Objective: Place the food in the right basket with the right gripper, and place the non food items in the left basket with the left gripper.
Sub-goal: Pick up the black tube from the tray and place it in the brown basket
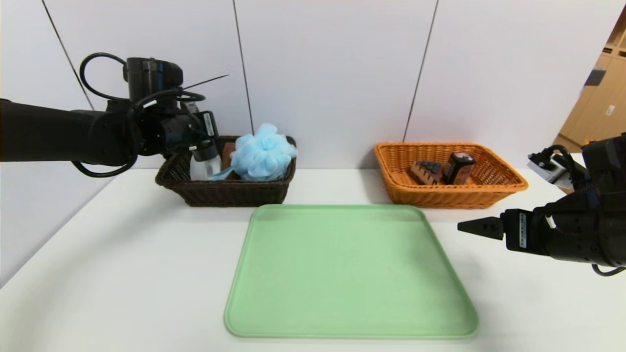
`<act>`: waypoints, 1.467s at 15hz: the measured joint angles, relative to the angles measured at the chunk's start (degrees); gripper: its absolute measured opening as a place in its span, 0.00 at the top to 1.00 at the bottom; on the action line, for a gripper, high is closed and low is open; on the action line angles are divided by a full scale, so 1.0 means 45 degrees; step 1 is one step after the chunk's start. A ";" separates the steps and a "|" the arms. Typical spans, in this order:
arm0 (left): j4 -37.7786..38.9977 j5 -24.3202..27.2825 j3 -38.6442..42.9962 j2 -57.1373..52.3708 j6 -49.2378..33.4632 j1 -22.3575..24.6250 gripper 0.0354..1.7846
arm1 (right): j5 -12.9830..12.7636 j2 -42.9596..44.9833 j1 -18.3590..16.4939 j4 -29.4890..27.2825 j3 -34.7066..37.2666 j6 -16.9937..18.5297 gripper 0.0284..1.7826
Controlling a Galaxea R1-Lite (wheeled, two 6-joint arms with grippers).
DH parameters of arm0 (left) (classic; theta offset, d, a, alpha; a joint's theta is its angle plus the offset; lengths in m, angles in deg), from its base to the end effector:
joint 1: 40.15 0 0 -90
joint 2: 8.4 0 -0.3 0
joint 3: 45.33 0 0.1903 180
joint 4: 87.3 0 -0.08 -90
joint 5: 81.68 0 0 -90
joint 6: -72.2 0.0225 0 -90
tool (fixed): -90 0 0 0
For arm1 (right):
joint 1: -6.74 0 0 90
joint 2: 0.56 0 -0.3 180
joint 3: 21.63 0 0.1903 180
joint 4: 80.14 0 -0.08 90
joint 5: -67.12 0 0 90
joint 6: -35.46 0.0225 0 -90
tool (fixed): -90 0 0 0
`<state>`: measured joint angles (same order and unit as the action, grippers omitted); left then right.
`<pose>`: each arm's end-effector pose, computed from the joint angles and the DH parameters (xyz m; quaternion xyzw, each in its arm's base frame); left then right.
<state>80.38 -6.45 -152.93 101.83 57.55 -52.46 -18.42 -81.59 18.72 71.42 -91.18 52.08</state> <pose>0.3844 -0.0780 0.2465 -0.0962 0.1227 0.0372 0.9871 0.2132 0.0470 0.1927 0.1123 0.3565 0.0837 0.9237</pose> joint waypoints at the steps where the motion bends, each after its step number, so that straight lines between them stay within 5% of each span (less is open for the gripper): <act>1: 0.0019 0.0003 -0.0046 0.0116 -0.0003 -0.0005 0.81 | 0.0005 0.0000 0.0000 0.0000 0.0024 -0.0019 0.04; 9: -0.0005 -0.0022 -0.0171 0.0501 -0.0062 -0.0387 0.81 | 0.0000 -0.0019 0.0098 0.0000 0.0035 -0.0024 0.04; 14: 0.0019 -0.0089 -0.0152 0.0626 -0.0027 -0.0412 0.44 | -0.0005 -0.0019 0.0116 -0.0005 0.0043 -0.0030 0.04; 19: -0.0157 -0.0089 -0.0249 -0.0154 0.0098 -0.0406 0.25 | -0.0043 -0.0014 0.0122 -0.0041 -0.0477 -0.0038 0.04; 22: -0.1891 0.0144 0.0092 -0.2045 0.0604 -0.0447 0.19 | -0.0179 -0.0038 0.0360 -0.0647 -0.1918 -0.0098 0.04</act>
<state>71.87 -5.80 -152.52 92.63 60.27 -54.47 -19.22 -81.76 20.34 68.51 -99.81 51.64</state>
